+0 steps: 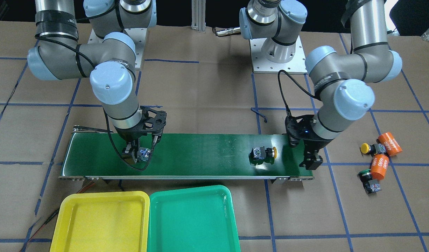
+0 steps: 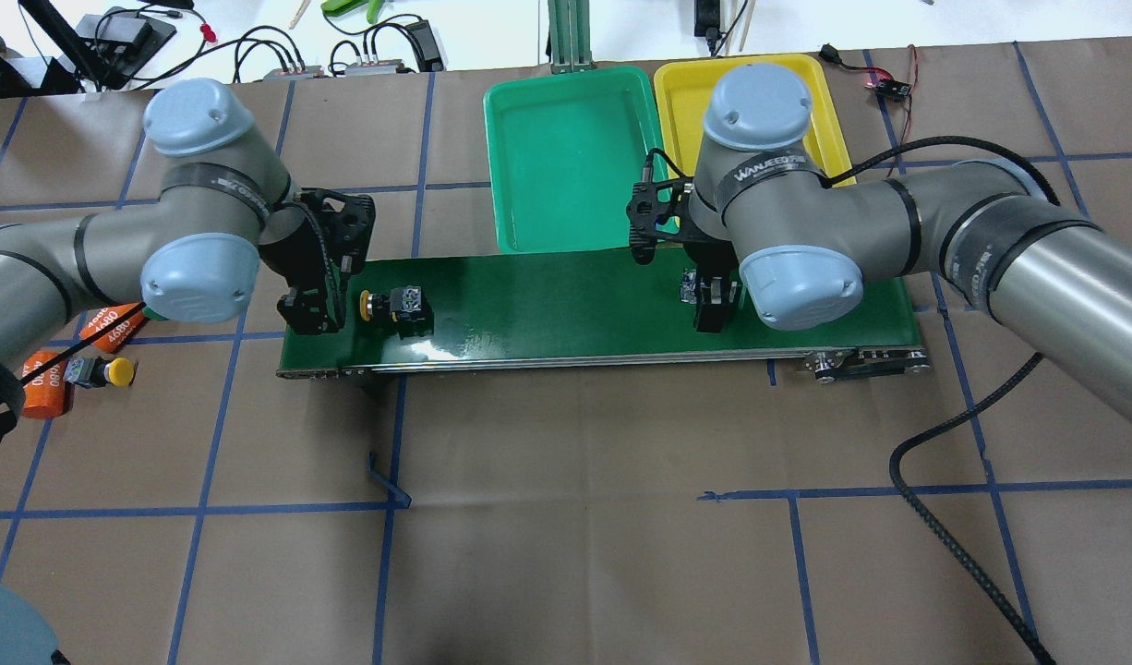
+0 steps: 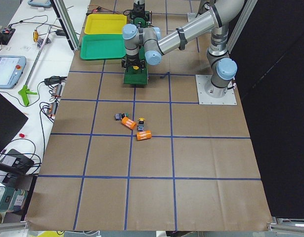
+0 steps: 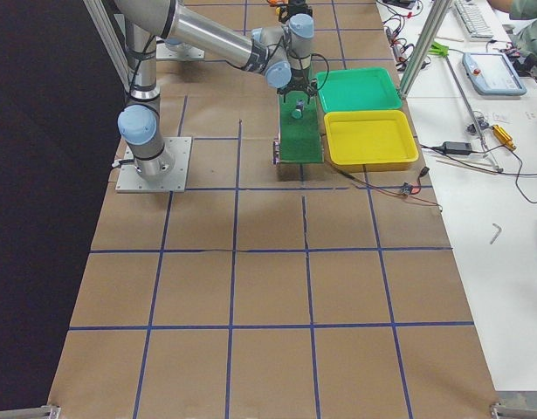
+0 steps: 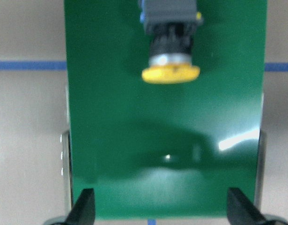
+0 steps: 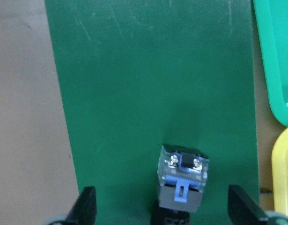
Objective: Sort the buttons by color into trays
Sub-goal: 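Lift green button with right gripper while left reaches for orange cylinder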
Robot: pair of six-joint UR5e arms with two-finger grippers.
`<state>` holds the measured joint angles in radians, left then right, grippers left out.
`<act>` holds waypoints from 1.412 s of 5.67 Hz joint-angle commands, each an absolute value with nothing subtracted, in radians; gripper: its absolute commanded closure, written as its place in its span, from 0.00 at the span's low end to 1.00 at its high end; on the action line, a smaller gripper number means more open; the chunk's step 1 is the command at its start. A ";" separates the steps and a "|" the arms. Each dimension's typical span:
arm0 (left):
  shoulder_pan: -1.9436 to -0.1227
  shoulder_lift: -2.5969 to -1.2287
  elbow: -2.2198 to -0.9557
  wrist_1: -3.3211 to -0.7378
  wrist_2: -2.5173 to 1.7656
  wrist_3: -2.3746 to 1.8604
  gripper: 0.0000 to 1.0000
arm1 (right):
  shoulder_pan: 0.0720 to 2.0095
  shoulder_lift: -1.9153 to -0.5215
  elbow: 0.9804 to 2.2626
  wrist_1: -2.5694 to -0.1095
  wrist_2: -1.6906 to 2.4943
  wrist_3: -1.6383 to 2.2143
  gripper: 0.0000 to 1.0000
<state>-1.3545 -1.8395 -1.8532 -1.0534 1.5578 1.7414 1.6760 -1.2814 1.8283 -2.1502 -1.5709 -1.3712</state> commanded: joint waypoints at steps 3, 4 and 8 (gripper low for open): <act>-1.045 -1.873 -1.784 -1.039 1.554 1.718 0.02 | 1.608 -1.278 1.833 -2.149 -1.648 -1.517 0.50; -0.999 -1.905 -1.755 -1.039 1.552 1.659 0.02 | 1.576 -1.278 1.835 -2.148 -1.648 -1.566 0.50; -0.946 -2.084 -1.709 -0.864 1.555 1.545 0.02 | 1.474 -1.349 1.768 -2.116 -1.678 -1.651 0.95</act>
<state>-0.9496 -2.0385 -1.7184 -0.9175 1.5525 1.5488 1.4804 -1.3117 1.8071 -2.1335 -1.6625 -1.6523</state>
